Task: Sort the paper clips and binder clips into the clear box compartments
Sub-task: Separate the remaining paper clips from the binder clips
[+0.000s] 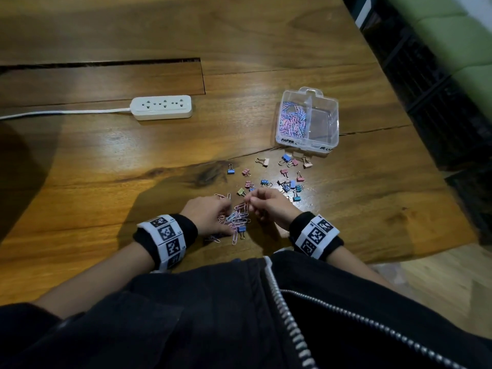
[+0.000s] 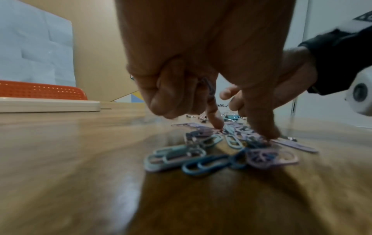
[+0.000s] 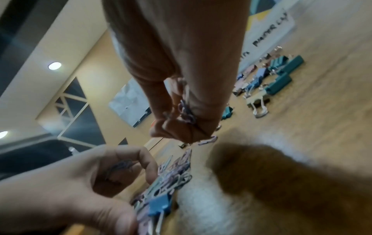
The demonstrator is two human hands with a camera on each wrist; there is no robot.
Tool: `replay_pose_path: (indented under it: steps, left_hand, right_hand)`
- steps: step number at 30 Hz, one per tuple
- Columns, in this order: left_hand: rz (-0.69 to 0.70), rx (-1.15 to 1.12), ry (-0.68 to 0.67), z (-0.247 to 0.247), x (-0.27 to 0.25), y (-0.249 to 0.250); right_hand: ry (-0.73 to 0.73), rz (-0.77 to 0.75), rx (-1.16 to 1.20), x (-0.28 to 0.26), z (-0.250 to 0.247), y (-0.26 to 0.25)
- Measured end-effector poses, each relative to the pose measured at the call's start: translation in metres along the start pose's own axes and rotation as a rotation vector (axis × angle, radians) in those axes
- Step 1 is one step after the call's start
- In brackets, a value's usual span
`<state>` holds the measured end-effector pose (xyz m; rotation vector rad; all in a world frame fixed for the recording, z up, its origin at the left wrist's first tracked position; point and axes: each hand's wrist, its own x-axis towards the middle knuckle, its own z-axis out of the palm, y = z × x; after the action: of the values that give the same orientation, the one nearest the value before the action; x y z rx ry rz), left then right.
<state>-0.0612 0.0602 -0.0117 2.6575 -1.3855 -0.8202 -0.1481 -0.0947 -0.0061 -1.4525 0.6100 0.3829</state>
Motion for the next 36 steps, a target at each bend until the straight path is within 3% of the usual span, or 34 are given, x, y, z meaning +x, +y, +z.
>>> replay_pose_path:
  steps: [5,8,11,17,20,24,28,31,36]
  left_hand:
    - [0.017,0.001,0.009,0.001,0.002,0.005]
    - [-0.025,-0.133,-0.037,-0.001,0.003,0.000]
    - [-0.060,-0.474,-0.043,-0.005,0.004,-0.008]
    - [-0.098,-1.405,-0.136,-0.024,0.012,-0.012]
    - [-0.084,-1.646,-0.175,-0.031,0.018,-0.011]
    - [-0.180,-1.655,-0.181,-0.037,0.024,-0.005]
    - [-0.349,-1.376,-0.200,-0.042,0.029,0.001]
    - [-0.421,-1.358,-0.209,-0.048,0.040,0.004]
    - [-0.448,-1.588,-0.232,-0.085,0.076,0.022]
  right_hand:
    - [0.056,-0.122,-0.467,-0.001,0.007,0.002]
    - [0.074,-0.164,-0.775,0.004,0.010,0.007]
    - [0.093,-0.188,-0.886,0.008,0.013,0.008]
    - [0.048,-0.222,-1.043,0.014,0.012,0.013]
    - [0.015,-0.267,-0.976,0.013,0.011,0.014]
    - [-0.010,-0.301,-0.978,0.011,0.008,0.016]
    - [0.003,-0.267,-1.124,0.015,0.011,0.019]
    - [0.005,-0.272,-1.171,0.017,0.009,0.022]
    - [0.210,-0.283,-0.681,0.005,-0.011,0.008]
